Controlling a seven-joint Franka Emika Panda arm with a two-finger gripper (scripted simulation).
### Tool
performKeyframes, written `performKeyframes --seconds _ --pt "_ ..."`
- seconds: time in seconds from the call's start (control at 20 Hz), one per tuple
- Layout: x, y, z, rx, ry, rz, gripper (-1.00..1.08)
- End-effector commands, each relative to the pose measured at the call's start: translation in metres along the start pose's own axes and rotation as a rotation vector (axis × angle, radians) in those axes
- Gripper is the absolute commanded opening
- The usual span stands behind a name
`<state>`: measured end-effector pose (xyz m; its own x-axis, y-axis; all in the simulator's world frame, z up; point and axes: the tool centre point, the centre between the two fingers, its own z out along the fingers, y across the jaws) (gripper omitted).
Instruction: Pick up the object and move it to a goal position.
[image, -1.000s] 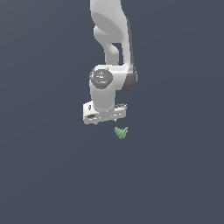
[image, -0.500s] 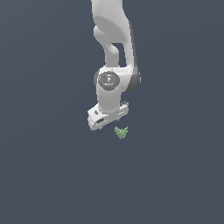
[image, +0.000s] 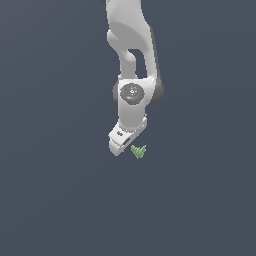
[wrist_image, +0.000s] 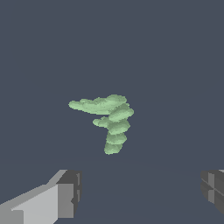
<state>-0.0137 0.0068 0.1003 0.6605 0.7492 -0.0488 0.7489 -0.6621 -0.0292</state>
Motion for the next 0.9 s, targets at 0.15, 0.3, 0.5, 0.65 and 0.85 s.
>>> performKeyframes --seconds 0.15,0.3,0.5,0.65,0.85 --pt "0.011 -0.006 0.003 -0.01 0.01 -0.179 1.0" --pt "0.017 -0.01 0.004 -0.016 0.016 -0.276 1.0" --pt "0.025 -0.014 0.005 -0.025 0.024 -0.398 1.0" --pt "0.03 -0.017 0.006 -0.031 0.028 -0.474 1.0" --pt "0.035 -0.02 0.007 -0.037 0.033 -0.552 1.0"
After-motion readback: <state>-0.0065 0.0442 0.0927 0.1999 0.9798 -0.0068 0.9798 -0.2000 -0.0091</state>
